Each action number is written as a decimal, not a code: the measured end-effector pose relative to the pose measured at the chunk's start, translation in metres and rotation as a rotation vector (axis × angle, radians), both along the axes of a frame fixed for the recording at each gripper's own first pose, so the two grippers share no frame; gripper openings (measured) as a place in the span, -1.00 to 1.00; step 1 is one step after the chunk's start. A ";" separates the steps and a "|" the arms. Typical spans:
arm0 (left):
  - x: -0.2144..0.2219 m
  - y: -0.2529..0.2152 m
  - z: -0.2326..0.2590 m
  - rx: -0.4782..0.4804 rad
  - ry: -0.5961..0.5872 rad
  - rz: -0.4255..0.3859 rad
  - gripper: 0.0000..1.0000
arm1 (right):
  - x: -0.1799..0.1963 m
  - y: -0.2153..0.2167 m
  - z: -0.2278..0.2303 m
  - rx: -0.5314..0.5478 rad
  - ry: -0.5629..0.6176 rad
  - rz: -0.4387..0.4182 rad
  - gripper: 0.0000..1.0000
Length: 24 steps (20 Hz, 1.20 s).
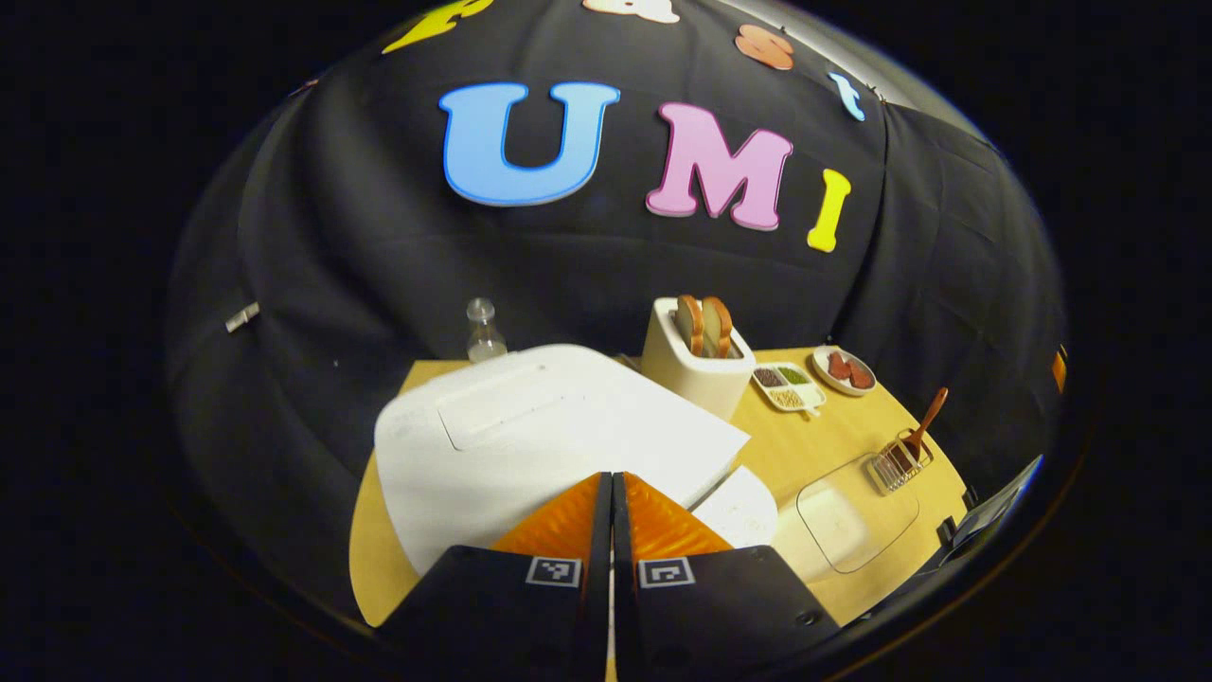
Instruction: Close the left gripper, press the button to open the rice cooker; take a wooden spoon from the chopstick holder with the right hand, scoop a spoonful of rice and pour it into the rice cooker, then put the wooden spoon back into the chopstick holder.
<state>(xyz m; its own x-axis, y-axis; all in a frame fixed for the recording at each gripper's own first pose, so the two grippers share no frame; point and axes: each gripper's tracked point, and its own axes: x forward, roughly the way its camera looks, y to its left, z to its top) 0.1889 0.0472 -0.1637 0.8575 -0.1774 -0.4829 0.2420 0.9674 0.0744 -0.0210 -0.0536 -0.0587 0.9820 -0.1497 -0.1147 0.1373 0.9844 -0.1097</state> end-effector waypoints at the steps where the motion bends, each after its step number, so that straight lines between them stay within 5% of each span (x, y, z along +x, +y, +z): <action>1: 0.004 0.005 0.017 0.028 -0.066 0.019 -0.81 | -0.002 -0.002 -0.001 -0.001 0.004 -0.004 0.95; 3: 0.007 0.015 0.056 0.090 -0.203 0.058 -0.67 | -0.006 -0.007 -0.002 0.003 0.004 -0.011 0.95; 9: -0.022 0.016 0.117 0.165 -0.398 0.084 0.89 | -0.014 -0.021 -0.007 0.012 0.002 -0.008 0.95; 10: -0.032 0.015 0.125 0.153 -0.420 0.087 0.96 | -0.016 -0.023 -0.009 0.018 0.005 -0.007 0.95; 17: -0.114 -0.016 0.145 0.020 -0.474 0.118 0.94 | -0.015 -0.033 -0.048 0.072 0.065 0.063 0.95; 24: -0.166 -0.038 0.134 -0.009 -0.441 0.168 0.94 | 0.017 -0.048 -0.118 0.150 0.160 0.106 0.96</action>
